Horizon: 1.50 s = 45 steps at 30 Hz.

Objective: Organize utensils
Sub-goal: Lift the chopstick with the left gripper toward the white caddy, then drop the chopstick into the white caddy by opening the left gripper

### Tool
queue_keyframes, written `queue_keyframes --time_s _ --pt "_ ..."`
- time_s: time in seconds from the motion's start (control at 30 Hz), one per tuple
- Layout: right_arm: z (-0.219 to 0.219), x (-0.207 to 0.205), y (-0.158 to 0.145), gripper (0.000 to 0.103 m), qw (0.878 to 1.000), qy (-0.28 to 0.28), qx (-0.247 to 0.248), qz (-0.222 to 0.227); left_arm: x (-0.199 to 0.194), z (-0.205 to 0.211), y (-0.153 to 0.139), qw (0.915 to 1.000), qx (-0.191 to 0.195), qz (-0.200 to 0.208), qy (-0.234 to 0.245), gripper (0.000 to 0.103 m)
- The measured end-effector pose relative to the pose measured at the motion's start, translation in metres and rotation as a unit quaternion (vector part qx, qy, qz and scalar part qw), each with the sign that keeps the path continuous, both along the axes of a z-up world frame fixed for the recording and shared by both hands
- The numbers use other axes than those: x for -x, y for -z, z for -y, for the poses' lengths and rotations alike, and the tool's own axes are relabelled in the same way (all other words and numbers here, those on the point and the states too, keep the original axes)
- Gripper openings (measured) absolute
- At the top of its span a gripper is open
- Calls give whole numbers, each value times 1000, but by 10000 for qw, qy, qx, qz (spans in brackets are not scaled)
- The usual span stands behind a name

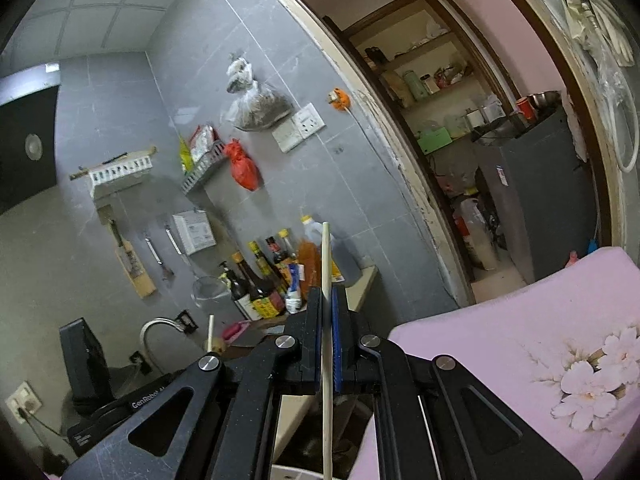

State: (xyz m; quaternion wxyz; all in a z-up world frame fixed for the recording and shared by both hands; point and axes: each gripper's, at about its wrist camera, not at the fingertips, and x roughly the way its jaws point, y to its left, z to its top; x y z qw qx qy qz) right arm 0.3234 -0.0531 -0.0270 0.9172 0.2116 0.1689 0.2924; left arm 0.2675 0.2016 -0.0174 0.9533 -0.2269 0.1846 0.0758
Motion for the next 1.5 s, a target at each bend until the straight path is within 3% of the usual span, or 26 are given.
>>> queue_keyframes --time_s 0.33,0.57,0.8,1.03,1.1,1.17,1.2,1.33,1.47,1.5 --pt "-7 -2 38 4 9993 94 356 -76 -7 13 38 9992 -237 61 -331 5" --pt "-5 3 48 4 9988 110 472 -120 5 32 36 9954 -821 225 -437 5" --pt "-4 7 50 4 9987 21 512 -42 12 41 40 9938 -1044 163 -353 5" --pt "1 15 48 5 9983 -27 565 -107 19 43 42 9943 -1056 -173 -32 9" --pt "3 17 48 6 9982 -39 578 -141 22 43 41 9945 -1018 -226 29 16" --pt "8 20 47 10 9982 -32 571 -199 28 42 40 9955 -909 -251 48 42" --pt "9 22 46 13 9982 -23 556 -213 31 42 39 9960 -866 -223 7 49" --pt "20 32 41 29 9984 22 519 -211 41 43 33 9969 -756 -234 -42 54" --pt "35 47 32 40 9984 97 531 -173 52 51 23 9967 -783 -228 -34 67" --pt "40 51 30 47 9984 134 531 -166 54 55 20 9965 -807 -224 -17 72"
